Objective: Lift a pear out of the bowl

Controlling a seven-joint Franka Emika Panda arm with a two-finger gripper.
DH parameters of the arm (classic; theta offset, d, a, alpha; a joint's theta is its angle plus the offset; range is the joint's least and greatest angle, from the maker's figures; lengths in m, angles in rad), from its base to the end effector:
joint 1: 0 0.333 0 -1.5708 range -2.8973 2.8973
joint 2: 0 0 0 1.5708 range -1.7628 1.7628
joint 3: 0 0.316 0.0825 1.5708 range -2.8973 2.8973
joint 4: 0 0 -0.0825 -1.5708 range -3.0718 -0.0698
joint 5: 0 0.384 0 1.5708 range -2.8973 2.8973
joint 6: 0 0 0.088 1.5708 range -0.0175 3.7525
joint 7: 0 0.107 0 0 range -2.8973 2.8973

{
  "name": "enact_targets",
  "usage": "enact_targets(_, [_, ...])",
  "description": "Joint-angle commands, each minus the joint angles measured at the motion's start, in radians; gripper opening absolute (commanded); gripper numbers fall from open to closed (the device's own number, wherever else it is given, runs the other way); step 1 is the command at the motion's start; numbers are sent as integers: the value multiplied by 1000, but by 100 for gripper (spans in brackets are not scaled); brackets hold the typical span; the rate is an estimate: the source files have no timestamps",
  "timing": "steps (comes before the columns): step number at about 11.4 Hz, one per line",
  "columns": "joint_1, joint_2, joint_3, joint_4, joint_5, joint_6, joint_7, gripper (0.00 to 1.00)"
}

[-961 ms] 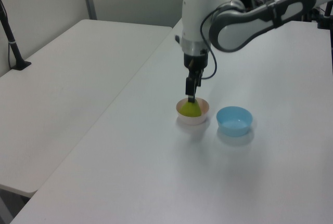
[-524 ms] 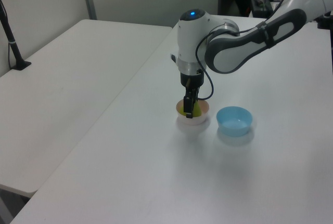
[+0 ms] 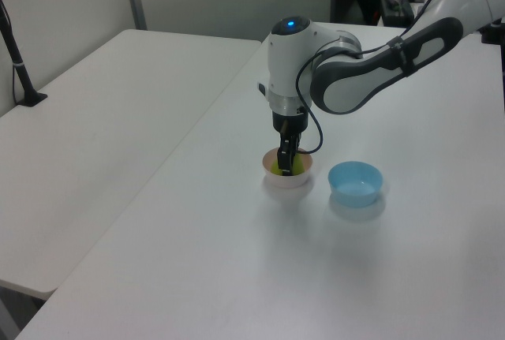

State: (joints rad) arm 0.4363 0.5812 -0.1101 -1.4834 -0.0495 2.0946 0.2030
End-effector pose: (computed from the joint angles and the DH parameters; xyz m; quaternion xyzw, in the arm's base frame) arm 0.6698 0.2380 0.3403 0.9951 0.0829 0.0294 0.0455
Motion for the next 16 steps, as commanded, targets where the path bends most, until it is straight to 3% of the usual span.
enact_targets(1, [13,-64,-14,0,2,-5,19,24])
enact_targets(3, [-7,-133,-13,0,4,-66,16,24])
enact_targets(7, [-178,-234,-2,-27,-6,-157,-92,24])
enact_targets(10, [-307,-193,-6,-44,-16,-150,-216,24])
enact_targets(13, [-332,-92,-16,-54,-78,-107,-220,26])
enact_targets(14, [-332,-58,-17,-54,-85,-82,-214,31])
enact_targets(16, [-332,-40,-17,-55,-85,-45,-203,52])
